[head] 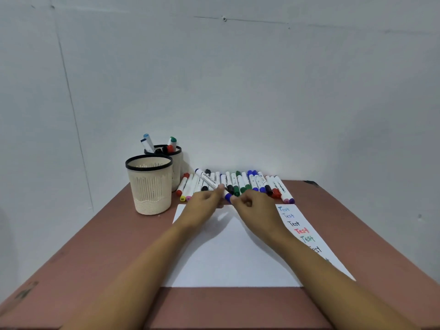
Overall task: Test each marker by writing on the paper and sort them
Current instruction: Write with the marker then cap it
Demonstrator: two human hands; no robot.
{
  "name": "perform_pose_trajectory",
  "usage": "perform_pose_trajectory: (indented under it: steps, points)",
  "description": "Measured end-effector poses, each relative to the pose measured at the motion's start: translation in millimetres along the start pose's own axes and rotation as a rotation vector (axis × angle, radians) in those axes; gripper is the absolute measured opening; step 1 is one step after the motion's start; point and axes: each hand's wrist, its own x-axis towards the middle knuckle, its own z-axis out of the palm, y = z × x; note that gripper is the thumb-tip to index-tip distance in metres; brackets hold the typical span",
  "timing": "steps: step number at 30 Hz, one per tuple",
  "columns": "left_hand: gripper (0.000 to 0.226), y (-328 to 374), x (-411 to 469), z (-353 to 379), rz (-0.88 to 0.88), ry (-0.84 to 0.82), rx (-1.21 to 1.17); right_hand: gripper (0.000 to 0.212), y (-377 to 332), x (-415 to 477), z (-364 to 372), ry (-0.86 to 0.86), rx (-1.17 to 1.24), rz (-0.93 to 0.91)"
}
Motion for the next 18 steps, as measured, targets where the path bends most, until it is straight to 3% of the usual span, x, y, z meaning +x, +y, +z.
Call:
perform_pose_trajectory:
  steps: [3, 7, 9, 14, 18]
  points:
    - [0.036, -1, -2, 4, -0.06, -0.121, -0.27, 0.027, 4, -10, 6, -0.024, 0.032, -0.015]
    - [0.022, 3, -3, 3, -0.066, -0.083, -0.483, 0.041, 7, -13, 9, -0.021, 0.093, 0.011]
    - [0.021, 2, -1, 3, 0.002, -0.023, -0.315, 0.04, 7, -9, 8, 0.043, 0.227, 0.057]
    - [0.02, -2, -7, 7, 0.34, -0.02, 0.414, 0.029, 5, 1, 3, 0.107, 0.438, 0.086]
    - [0.022, 1, -14, 10, 0.405, -0.085, 0.551, 0.038, 9, 6, 1, 0.159, 0.524, 0.144]
